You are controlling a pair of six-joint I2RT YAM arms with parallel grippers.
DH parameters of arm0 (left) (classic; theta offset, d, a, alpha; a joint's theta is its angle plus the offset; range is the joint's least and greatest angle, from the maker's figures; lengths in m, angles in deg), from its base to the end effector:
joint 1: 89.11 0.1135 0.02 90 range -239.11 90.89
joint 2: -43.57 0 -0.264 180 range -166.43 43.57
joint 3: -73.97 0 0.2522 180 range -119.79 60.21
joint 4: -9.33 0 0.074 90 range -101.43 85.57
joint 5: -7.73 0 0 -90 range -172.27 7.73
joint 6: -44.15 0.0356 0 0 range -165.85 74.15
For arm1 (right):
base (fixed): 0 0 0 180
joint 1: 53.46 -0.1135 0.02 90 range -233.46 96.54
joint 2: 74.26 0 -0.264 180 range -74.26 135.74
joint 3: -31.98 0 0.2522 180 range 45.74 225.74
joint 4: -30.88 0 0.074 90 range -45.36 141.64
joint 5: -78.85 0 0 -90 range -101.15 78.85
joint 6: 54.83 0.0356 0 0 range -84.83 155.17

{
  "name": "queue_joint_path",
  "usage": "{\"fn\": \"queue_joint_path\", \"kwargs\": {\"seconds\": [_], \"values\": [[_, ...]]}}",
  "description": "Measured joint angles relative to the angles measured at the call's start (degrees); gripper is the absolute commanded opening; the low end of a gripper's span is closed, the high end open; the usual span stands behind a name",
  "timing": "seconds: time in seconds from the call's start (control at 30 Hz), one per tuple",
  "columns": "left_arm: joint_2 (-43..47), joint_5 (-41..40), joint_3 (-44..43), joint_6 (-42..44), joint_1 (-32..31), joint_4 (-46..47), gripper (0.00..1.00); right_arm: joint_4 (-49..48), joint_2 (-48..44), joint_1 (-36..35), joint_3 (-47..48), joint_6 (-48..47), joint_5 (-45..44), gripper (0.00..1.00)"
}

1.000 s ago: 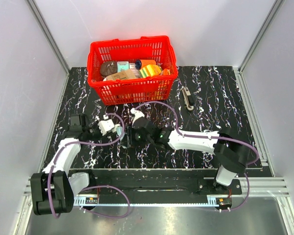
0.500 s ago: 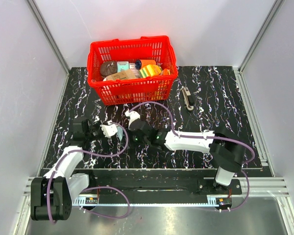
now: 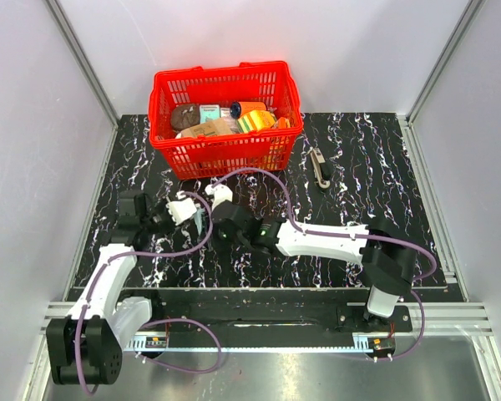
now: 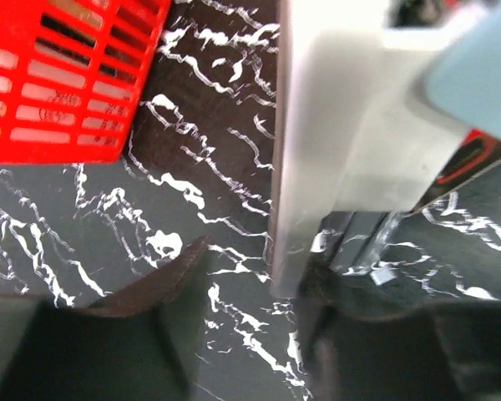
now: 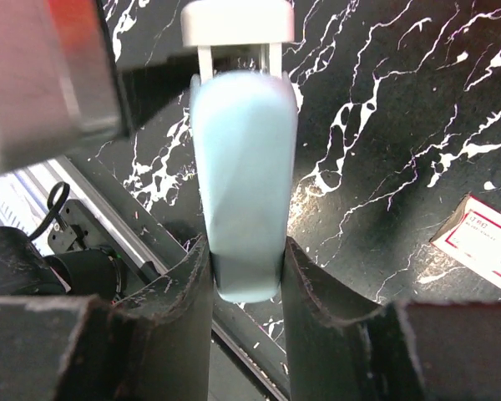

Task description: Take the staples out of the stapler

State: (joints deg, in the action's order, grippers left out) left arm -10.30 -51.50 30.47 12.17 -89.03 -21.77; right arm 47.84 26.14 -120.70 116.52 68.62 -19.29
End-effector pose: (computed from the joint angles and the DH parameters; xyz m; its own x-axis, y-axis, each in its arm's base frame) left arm 0.1908 -0.0179 0.2121 -0.0266 0.7288 -0.6842 0.7641 0.4561 0.4562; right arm 0.1602 0.3688 0.2450 -0.6527 -0.1454 -0.7435 -0.6077 0.6866 0.3992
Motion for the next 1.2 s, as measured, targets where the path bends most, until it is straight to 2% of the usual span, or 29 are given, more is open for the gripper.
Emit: {"fn": "queue_joint_path", "kwargs": {"seconds": [0.07, 0.1, 0.13, 0.37, 0.67, 0.87, 1.13, 1.2], "values": [[1.2, 2.0, -1.9, -1.9, -0.2, -3.8, 0.91, 1.9, 0.0, -0.6, 1.9, 0.1, -1.3, 0.00], [1.7, 3.3, -2.7, -3.0, -0.2, -5.8, 0.98, 2.9, 0.0, -0.6, 2.6, 0.3, -1.5, 0.00], [2.1, 5.0, -3.4, -4.1, -0.2, -8.1, 0.99, 3.5, 0.0, -0.4, 3.1, 0.7, -1.4, 0.00], [1.8, 16.9, -7.3, -10.9, -1.2, -23.0, 0.99, 7.0, 0.4, 3.4, 5.7, 2.7, -2.5, 0.00], [0.5, 23.6, -22.9, -26.8, 6.0, -24.5, 0.99, 18.7, 7.5, 4.6, 12.9, 3.0, -2.8, 0.00], [1.9, 22.9, -25.0, -34.8, 7.3, -22.9, 0.99, 29.3, 16.3, 4.6, 23.5, 2.7, -2.5, 0.00], [2.1, 18.7, -25.0, -40.3, 7.6, -22.6, 0.99, 40.7, 28.3, 4.9, 38.2, 1.7, -1.2, 0.00], [2.2, 17.8, -25.0, -41.6, 7.7, -21.8, 0.99, 43.3, 31.0, 5.1, 42.5, 1.4, -1.3, 0.03]]}}
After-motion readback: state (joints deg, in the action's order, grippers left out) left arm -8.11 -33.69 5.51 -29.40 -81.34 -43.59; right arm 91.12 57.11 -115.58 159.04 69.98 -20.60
